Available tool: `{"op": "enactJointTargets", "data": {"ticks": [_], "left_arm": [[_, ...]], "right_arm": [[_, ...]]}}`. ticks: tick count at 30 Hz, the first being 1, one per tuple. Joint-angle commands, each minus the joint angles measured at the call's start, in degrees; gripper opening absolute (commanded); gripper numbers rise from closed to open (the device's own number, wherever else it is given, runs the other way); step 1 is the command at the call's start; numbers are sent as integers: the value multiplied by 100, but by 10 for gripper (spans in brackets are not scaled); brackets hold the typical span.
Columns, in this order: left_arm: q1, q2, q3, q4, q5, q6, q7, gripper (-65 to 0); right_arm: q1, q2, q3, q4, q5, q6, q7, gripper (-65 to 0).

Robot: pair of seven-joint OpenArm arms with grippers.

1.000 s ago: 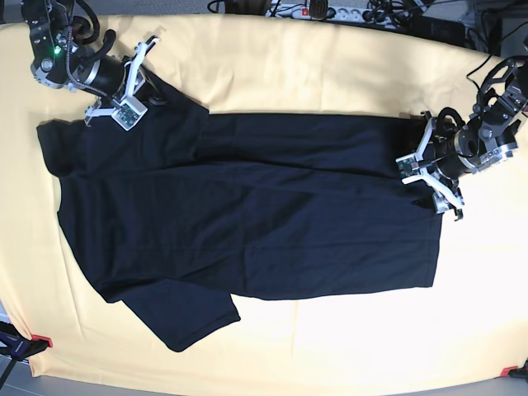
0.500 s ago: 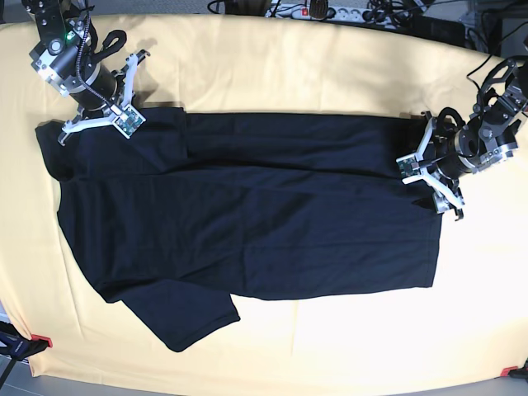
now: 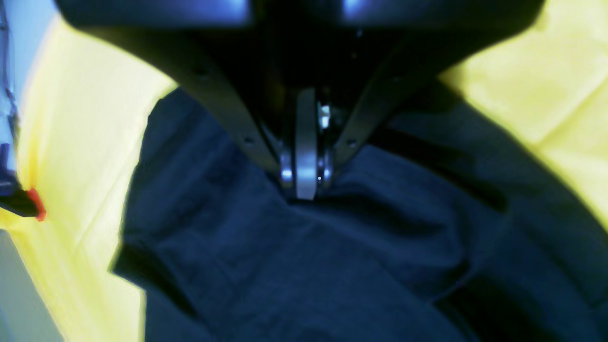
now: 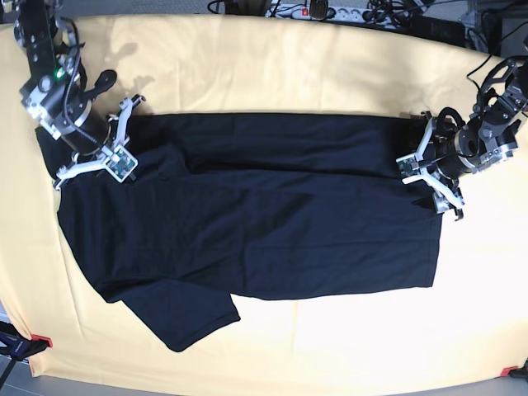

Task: Fold the T-shirt properly
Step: 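Fold the held side edge over the shirt body with the right gripper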

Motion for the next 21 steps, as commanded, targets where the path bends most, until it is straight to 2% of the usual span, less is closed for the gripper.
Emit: {"op": "enactJointTargets", "data": {"ticks": [1, 5, 12, 18, 21], "left_arm": [[-81, -122, -74, 48, 26, 63, -87, -184], [-81, -122, -74, 48, 26, 63, -87, -184], [-81, -120, -74, 48, 26, 63, -87, -184], [-83, -120, -74, 48, 28, 63, -90, -184], [-83, -120, -74, 48, 31, 66, -85, -184]], "right_arm": [[201, 81, 42, -79, 105, 39, 181, -650], [778, 83, 39, -719, 570, 448, 271, -650], [1648, 79, 2, -1633, 1196, 815, 271, -650], [2146, 63, -295, -2111, 1167, 730, 468, -650], [2350, 61, -549, -2334, 933, 710, 721, -650]]}}
